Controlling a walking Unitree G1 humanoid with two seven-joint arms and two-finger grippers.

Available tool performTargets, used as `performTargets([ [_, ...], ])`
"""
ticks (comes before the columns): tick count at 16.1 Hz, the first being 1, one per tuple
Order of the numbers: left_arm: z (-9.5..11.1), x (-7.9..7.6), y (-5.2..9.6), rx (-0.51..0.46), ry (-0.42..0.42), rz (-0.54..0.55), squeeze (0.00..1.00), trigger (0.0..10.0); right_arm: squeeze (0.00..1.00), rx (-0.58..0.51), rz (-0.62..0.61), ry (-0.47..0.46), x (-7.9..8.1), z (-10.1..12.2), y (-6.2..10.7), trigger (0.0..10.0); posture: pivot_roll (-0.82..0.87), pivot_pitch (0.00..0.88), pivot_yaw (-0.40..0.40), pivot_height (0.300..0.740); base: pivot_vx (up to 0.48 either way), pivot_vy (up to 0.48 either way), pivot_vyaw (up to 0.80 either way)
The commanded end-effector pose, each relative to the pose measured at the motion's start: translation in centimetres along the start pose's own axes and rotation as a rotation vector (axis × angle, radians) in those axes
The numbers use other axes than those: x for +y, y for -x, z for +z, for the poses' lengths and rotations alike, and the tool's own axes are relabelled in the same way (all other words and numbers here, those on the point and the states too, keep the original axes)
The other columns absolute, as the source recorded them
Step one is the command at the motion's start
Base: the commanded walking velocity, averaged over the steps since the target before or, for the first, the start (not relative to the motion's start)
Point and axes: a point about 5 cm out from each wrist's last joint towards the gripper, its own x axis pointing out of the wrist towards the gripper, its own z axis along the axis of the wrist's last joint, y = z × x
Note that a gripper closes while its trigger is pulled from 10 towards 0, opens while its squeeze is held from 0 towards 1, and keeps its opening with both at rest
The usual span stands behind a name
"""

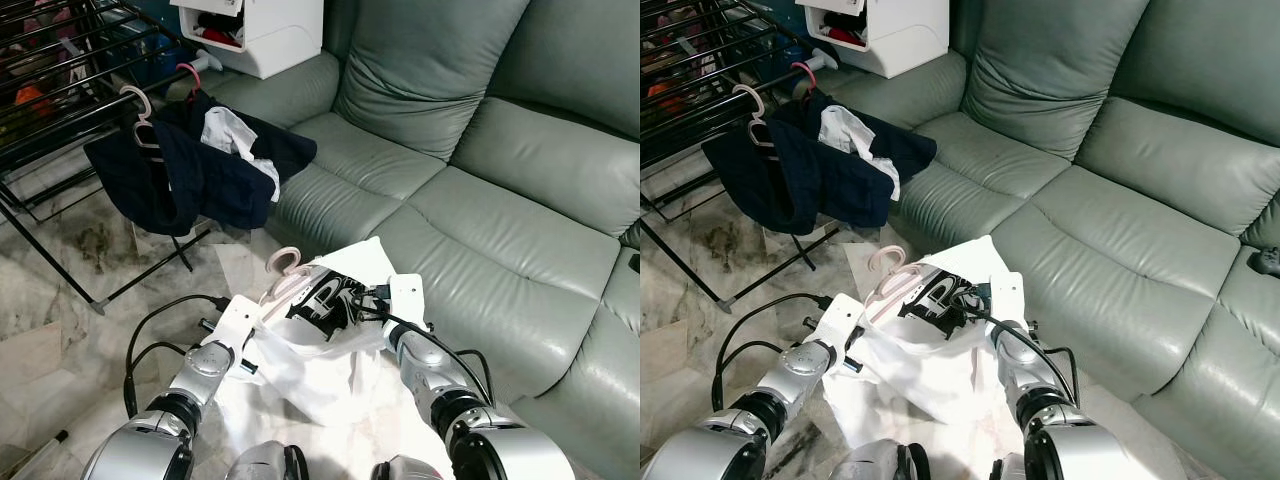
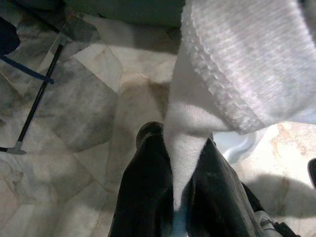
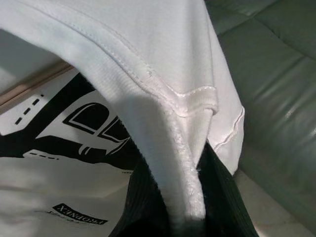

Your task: Hang hanger

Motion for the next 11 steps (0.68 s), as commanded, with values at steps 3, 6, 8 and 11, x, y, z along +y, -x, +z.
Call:
performTargets([
  [3, 1.0, 1.0, 0.0, -0.047, 0.063, 0.067, 0.0, 10.0, 0.0, 0.004, 0.007, -0.005, 0.3, -0.1, 0.0, 4.2, -0.06, 0.0, 0.089, 0.74, 0.0, 0.0, 0.0],
  [6, 1.0, 1.0, 0.0, -0.049, 0.063, 0.066, 0.0, 10.0, 0.0, -0.009, 0.003, 0.012, -0.1, 0.3, -0.1, 7.0, -0.06, 0.0, 0.088, 0.74, 0.0, 0.0, 0.0],
  [8, 1.0, 1.0, 0.0, -0.049, 0.063, 0.066, 0.0, 10.0, 0.0, -0.009, 0.003, 0.012, -0.1, 0.3, -0.1, 7.0, -0.06, 0.0, 0.088, 0.74, 0.0, 0.0, 0.0],
  [11, 2.2, 0.3, -0.1, -0.112, -0.205, 0.056, 0.0, 10.0, 0.0, -0.111, 0.047, 0.131, 0.6, 4.3, -1.2, 0.0, -0.06, 0.0, 0.09, 0.74, 0.0, 0.0, 0.0],
])
